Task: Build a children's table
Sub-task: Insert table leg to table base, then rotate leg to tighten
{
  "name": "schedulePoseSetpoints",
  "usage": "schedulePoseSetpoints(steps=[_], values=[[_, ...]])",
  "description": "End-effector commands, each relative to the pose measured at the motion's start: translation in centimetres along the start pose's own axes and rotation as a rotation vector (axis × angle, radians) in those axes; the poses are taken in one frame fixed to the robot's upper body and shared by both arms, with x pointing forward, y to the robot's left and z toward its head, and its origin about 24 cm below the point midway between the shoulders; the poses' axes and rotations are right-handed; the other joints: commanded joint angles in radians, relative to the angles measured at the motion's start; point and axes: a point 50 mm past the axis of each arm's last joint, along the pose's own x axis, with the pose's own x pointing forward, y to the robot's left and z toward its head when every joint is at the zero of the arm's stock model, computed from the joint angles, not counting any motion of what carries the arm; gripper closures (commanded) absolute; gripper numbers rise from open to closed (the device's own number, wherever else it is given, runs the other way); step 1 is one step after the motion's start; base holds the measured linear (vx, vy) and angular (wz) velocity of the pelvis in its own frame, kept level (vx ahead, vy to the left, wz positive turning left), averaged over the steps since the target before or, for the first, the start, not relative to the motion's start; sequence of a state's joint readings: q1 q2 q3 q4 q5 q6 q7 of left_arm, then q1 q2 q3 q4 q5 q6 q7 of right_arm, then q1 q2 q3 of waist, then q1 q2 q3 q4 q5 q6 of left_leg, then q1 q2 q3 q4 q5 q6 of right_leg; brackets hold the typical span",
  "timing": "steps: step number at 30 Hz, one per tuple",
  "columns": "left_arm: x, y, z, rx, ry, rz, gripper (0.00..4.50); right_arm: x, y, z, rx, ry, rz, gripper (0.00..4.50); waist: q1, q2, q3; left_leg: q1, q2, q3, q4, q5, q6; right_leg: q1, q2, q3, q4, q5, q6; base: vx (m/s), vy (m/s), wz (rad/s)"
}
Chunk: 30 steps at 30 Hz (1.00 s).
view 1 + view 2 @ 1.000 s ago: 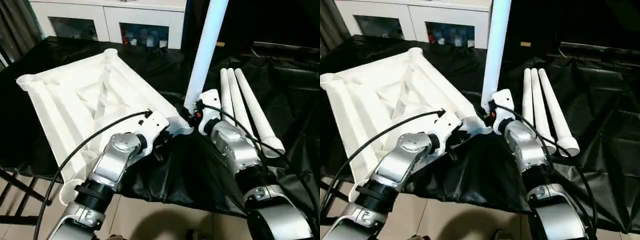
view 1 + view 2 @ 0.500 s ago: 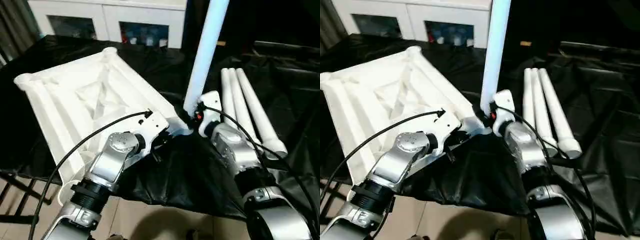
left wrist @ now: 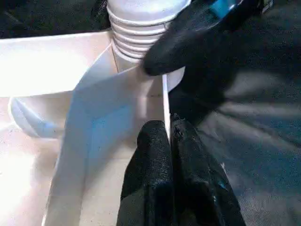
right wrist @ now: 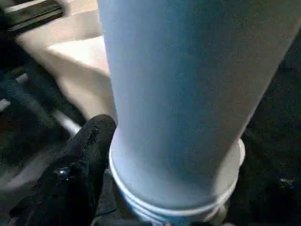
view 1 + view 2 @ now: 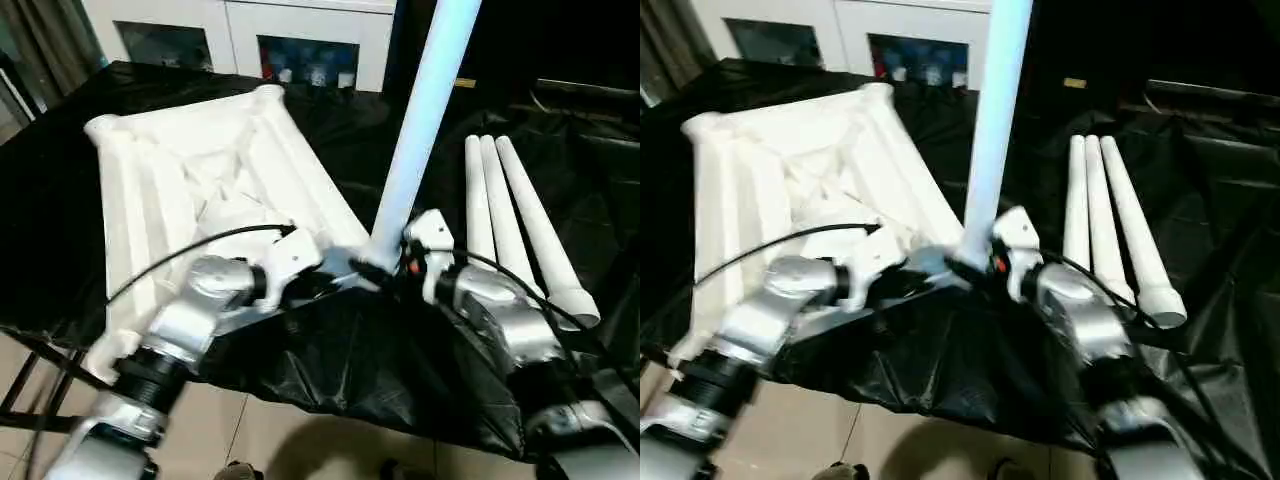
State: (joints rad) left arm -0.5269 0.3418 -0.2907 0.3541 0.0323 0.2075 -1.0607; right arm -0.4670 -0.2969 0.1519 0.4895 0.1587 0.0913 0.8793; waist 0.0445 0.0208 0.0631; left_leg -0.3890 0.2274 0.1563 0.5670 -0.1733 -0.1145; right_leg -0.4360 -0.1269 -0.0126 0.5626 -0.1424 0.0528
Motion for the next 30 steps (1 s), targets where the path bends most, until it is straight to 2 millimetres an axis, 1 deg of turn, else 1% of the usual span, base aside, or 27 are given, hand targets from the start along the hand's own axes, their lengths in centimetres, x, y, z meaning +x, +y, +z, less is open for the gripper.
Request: schedulePoseSetpoints(steps=[1,2,3,4,5,6,9,12,15,16,21,22,23,24,25,26,27,28,29,30], values=[[0.4,-0.2,1.3,0.079,-0.035,-0.129,4.5,-0.2,1.4,-0.5,-0.004,0.052,0.144,0.92,-0.002,0.005,-0.066,0.015,-0.029,0.041,-0.058,-0.166,0.094,0.064,0.037,-0.015,-0.027,-0.011,-0.298,0.0,0.0,0.0],[0.3,-0.2,1.3,0.081,-0.033,-0.136,4.5,-0.3,1.4,-0.5,-0.005,0.057,0.154,0.92,0.001,0.007,-0.065,0.015,-0.03,0.041,-0.058,-0.167,0.093,0.064,0.037,-0.016,-0.026,-0.015,-0.3,0.0,0.0,0.0],[0.3,-0.2,1.2,0.084,-0.029,-0.145,4.5,-0.4,1.5,-0.6,-0.006,0.064,0.166,0.92,0.005,0.006,-0.065,0.015,-0.029,0.042,-0.057,-0.169,0.093,0.066,0.037,-0.015,-0.026,-0.019,-0.299,0.0,0.0,0.0],[0.1,-0.2,1.1,0.074,-0.024,-0.165,4.5,-0.6,1.7,-0.6,-0.013,0.076,0.195,1.09,0.006,0.011,-0.065,0.014,-0.028,0.042,-0.057,-0.167,0.091,0.065,0.035,-0.015,-0.025,-0.014,-0.303,0.0,0.0,0.0],[0.1,-0.2,1.1,0.072,-0.025,-0.169,4.5,-0.7,1.7,-0.6,-0.016,0.08,0.204,1.19,0.008,0.008,-0.066,0.015,-0.028,0.043,-0.056,-0.164,0.09,0.065,0.035,-0.014,-0.023,-0.007,-0.306,0.0,0.0,0.0],[0.1,-0.2,1.1,0.071,-0.025,-0.172,4.5,-0.7,1.8,-0.6,-0.017,0.082,0.209,1.19,0.008,0.007,-0.065,0.014,-0.028,0.042,-0.056,-0.164,0.09,0.066,0.034,-0.014,-0.023,-0.009,-0.307,0.0,0.0,0.0],[0.1,-0.2,1.0,0.068,-0.022,-0.197,4.5,-0.9,2.0,-0.7,-0.013,0.093,0.241,1.5,0.009,0.007,-0.064,0.014,-0.029,0.042,-0.056,-0.172,0.087,0.066,0.034,-0.014,-0.024,-0.027,-0.309,0.0,0.0,0.0],[0.1,-0.2,0.8,0.071,-0.016,-0.215,4.5,-1.1,2.2,-0.8,-0.018,0.113,0.269,1.65,0.01,0.008,-0.063,0.014,-0.028,0.042,-0.057,-0.188,0.083,0.065,0.033,-0.014,-0.025,-0.049,-0.307,0.0,0.0,0.0],[0.1,-0.1,0.7,0.072,-0.015,-0.22,4.5,-1.1,2.3,-0.8,-0.013,0.117,0.275,1.68,0.012,0.007,-0.062,0.015,-0.028,0.042,-0.058,-0.201,0.076,0.065,0.033,-0.013,-0.026,-0.071,-0.3,0.0,0.0,0.0],[0.1,-0.1,0.7,0.072,-0.014,-0.22,4.5,-1.1,2.4,-0.8,-0.011,0.119,0.279,1.7,0.011,0.004,-0.062,0.014,-0.028,0.042,-0.058,-0.208,0.074,0.065,0.033,-0.013,-0.027,-0.084,-0.297,0.0,0.0,0.0],[0.2,0.1,0.6,0.058,-0.018,-0.185,4.5,-0.8,2.5,-1.0,0.015,0.104,0.251,1.72,0.011,0.004,-0.061,0.013,-0.027,0.041,-0.06,-0.234,0.063,0.062,0.031,-0.012,-0.029,-0.132,-0.284,0.0,0.0,0.0],[1.1,0.6,0.8,0.015,-0.031,-0.076,4.5,0.3,1.8,-1.4,0.052,0.077,0.065,1.73,0.011,0.002,-0.061,0.013,-0.027,0.041,-0.06,-0.233,0.059,0.062,0.031,-0.011,-0.03,-0.139,-0.279,0.0,0.0,0.0],[1.2,0.7,0.9,0.009,-0.034,-0.06,4.5,0.5,1.7,-1.5,0.057,0.075,0.036,1.73,0.009,0.0,-0.059,0.011,-0.027,0.042,-0.061,-0.233,0.053,0.059,0.03,-0.009,-0.031,-0.147,-0.277,0.0,0.0,0.0],[1.5,0.8,1.0,-0.004,-0.041,-0.026,4.5,0.8,1.5,-1.6,0.068,0.07,-0.027,1.73,0.006,0.0,-0.056,0.011,-0.029,0.041,-0.065,-0.259,0.033,0.057,0.028,-0.011,-0.037,-0.206,-0.262,0.0,0.0,0.0],[2.5,0.8,1.4,-0.038,-0.052,0.04,4.5,1.7,1.3,-1.9,0.129,0.057,-0.147,1.73,0.006,0.0,-0.058,0.013,-0.029,0.039,-0.066,-0.27,0.023,0.058,0.028,-0.011,-0.038,-0.233,-0.251,0.0,0.0,0.0],[3.2,0.8,1.6,-0.06,-0.052,0.084,4.5,2.4,1.3,-2.1,0.175,0.051,-0.208,1.73,-0.002,0.002,-0.054,0.009,-0.029,0.037,-0.071,-0.295,-0.001,0.054,0.027,-0.01,-0.042,-0.288,-0.228,0.0,0.0,0.0],[3.4,0.7,1.6,-0.068,-0.049,0.098,4.5,2.6,1.4,-2.2,0.19,0.048,-0.223,1.73,-0.004,0.0,-0.055,0.008,-0.03,0.036,-0.072,-0.298,-0.006,0.057,0.028,-0.011,-0.044,-0.304,-0.216,0.0,0.0,0.0],[3.6,0.7,1.7,-0.074,-0.044,0.109,4.5,2.8,1.5,-2.2,0.201,0.046,-0.233,1.73,-0.007,0.001,-0.054,0.01,-0.032,0.035,-0.073,-0.319,-0.007,0.053,0.029,-0.013,-0.05,-0.337,-0.198,0.0,0.0,0.0],[3.9,0.6,1.8,-0.077,-0.047,0.119,4.5,3.2,1.7,-2.2,0.22,0.044,-0.253,1.73,-0.009,0.0,-0.055,0.011,-0.033,0.036,-0.072,-0.323,-0.004,0.052,0.03,-0.012,-0.052,-0.34,-0.193,0.0,0.0,0.0],[4.1,0.5,1.9,-0.078,-0.049,0.126,4.5,3.5,1.8,-2.2,0.233,0.044,-0.267,1.73,-0.012,0.0,-0.054,0.006,-0.033,0.034,-0.074,-0.326,-0.001,0.052,0.031,-0.013,-0.053,-0.34,-0.186,0.0,0.0,0.0]])
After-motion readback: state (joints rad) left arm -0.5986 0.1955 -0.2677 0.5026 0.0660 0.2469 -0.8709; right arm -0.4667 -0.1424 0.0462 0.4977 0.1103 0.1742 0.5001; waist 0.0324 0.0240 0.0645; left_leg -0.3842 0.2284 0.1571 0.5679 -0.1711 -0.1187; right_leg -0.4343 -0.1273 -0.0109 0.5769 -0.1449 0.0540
